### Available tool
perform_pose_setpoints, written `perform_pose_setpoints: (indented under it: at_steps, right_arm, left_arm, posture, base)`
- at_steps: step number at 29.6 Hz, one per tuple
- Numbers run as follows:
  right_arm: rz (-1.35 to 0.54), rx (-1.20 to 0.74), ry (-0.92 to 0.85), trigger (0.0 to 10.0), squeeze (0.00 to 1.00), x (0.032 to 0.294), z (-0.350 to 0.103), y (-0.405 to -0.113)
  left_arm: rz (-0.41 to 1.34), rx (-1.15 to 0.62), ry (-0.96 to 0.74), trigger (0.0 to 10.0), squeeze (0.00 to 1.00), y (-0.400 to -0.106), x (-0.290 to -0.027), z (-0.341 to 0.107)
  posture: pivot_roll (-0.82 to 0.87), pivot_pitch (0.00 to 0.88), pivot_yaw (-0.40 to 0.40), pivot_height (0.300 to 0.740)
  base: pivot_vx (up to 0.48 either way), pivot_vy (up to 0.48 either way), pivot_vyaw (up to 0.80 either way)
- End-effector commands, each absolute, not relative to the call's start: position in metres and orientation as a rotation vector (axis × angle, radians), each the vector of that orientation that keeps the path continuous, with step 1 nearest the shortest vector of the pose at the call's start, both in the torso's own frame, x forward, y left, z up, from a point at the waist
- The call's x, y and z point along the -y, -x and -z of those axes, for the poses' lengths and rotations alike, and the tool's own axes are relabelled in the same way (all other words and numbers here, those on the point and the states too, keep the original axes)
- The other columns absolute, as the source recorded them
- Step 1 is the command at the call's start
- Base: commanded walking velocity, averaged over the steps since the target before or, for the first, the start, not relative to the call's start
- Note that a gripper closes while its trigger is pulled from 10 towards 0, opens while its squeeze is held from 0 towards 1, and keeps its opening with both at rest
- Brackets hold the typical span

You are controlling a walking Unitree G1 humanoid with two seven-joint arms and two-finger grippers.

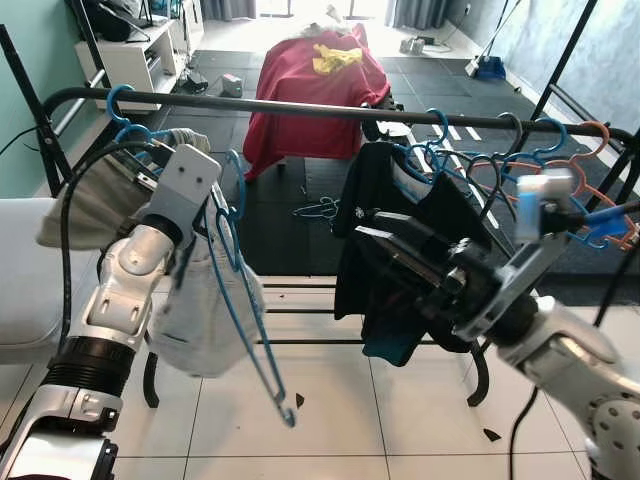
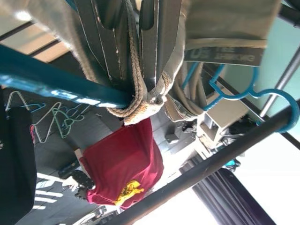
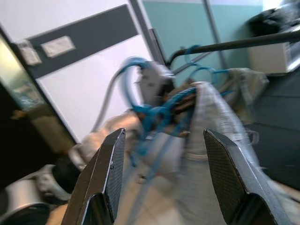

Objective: Hang hanger

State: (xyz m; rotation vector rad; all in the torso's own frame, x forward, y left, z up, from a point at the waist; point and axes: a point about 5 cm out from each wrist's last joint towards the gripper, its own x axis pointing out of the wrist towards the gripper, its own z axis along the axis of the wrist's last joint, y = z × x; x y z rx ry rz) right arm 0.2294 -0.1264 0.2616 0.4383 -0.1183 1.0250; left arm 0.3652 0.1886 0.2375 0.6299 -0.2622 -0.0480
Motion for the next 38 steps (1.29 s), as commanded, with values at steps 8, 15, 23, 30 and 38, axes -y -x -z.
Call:
perform_pose_setpoints:
  at_steps: [8,15,23,30,38]
  right_arm:
    - [-1.037,-0.01,-0.448,10.0,0.0,0.099,-0.243,-0.238]
    - [-1.0,-0.082,-0.421,10.0,0.0,0.087,-0.232,-0.249]
    - [-1.023,-0.105,-0.407,10.0,0.0,0.073,-0.229,-0.256]
    - [-1.107,-0.005,-0.477,10.0,0.0,0.071,-0.248,-0.248]
    - [-1.192,0.025,-0.49,10.0,0.0,0.07,-0.256,-0.236]
  left_arm:
    - [0.024,0.366,-0.689,10.0,0.0,-0.361,-0.17,-0.256]
    - [0.028,0.396,-0.662,10.0,0.0,-0.357,-0.156,-0.26]
    - [0.036,0.406,-0.655,10.0,0.0,-0.355,-0.147,-0.26]
    - [0.026,0.395,-0.667,10.0,0.0,-0.355,-0.15,-0.258]
    - [0.019,0.391,-0.672,10.0,0.0,-0.356,-0.151,-0.258]
  posture:
    - [-0.08,0.079,-0.006,0.74]
    - [-0.08,0.077,-0.009,0.74]
    - [-0.07,0.077,-0.013,0.74]
    - [-0.08,0.08,-0.014,0.74]
    - [-0.08,0.083,-0.012,0.74]
  base:
    - [0.0,0.0,0.0]
    - [0.0,0.0,0.0]
    - [0.0,0.0,0.0]
    - [0.0,0.0,0.0]
    - [0.0,0.0,0.0]
